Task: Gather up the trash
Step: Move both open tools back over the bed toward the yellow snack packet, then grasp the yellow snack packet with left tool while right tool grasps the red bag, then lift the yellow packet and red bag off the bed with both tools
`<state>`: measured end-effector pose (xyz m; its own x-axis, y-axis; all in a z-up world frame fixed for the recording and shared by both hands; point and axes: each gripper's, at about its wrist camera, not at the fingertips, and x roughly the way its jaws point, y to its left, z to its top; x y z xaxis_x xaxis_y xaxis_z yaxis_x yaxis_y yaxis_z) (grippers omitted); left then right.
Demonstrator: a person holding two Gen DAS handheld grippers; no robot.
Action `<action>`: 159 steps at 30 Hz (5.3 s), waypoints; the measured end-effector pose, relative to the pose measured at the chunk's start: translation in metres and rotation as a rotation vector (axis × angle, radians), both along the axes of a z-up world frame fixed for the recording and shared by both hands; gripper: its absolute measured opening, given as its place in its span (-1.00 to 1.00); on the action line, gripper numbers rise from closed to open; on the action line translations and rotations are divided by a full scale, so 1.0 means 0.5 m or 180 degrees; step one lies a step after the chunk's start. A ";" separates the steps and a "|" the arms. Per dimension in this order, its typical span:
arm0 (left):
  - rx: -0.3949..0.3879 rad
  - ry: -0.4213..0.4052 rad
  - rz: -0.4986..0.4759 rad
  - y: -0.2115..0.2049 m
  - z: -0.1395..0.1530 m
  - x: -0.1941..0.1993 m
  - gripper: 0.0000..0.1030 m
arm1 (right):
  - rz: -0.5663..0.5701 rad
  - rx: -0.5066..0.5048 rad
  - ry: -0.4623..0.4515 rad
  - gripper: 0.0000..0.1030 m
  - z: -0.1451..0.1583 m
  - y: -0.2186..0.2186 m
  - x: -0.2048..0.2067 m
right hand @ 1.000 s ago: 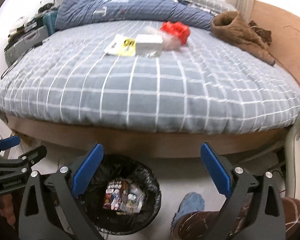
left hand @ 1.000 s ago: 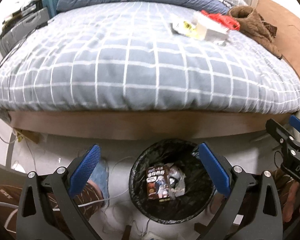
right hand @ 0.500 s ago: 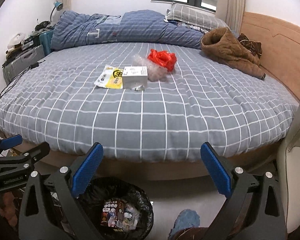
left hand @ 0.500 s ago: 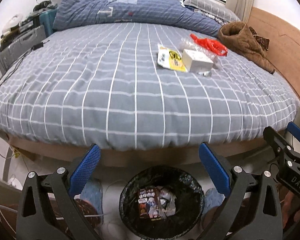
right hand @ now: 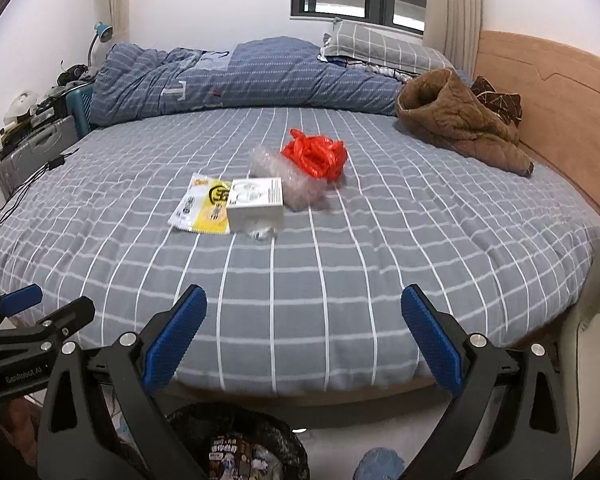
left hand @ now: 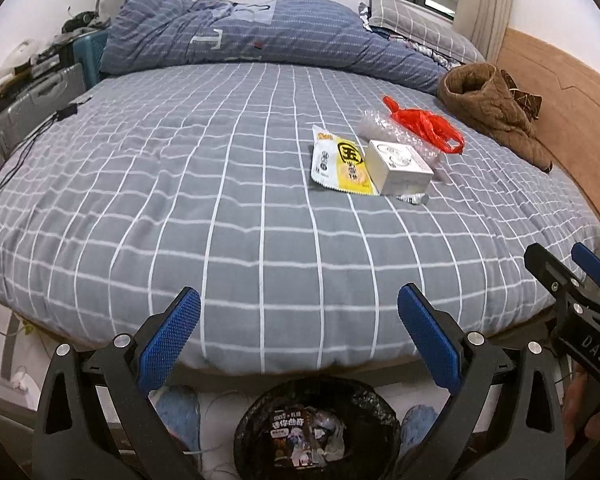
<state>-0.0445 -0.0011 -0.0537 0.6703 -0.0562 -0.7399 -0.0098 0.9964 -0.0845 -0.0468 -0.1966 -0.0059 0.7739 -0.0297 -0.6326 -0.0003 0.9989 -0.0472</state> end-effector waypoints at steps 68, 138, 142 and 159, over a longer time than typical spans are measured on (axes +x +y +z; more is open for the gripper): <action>0.0132 0.0592 -0.0353 -0.083 -0.126 0.474 -0.50 | 0.0178 0.0233 0.0793 -0.33 -0.137 -0.087 0.634; 0.0253 0.0413 0.0121 0.015 -0.099 0.474 0.56 | 0.0182 0.0260 0.0255 -0.37 -0.010 -0.011 0.412; 0.0258 0.0474 0.0151 0.011 -0.114 0.484 0.55 | 0.0174 0.0295 0.0269 -0.37 -0.014 -0.023 0.414; 0.0423 0.0568 0.0164 0.016 -0.119 0.493 -0.57 | 0.0160 0.0314 0.0260 -0.37 -0.012 -0.026 0.415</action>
<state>0.2023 0.0068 -0.1130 0.5276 0.0806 -0.8456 -0.0640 0.9964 0.0551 0.1605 -0.2096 -0.0119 0.7186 0.0735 -0.6915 -0.0505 0.9973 0.0535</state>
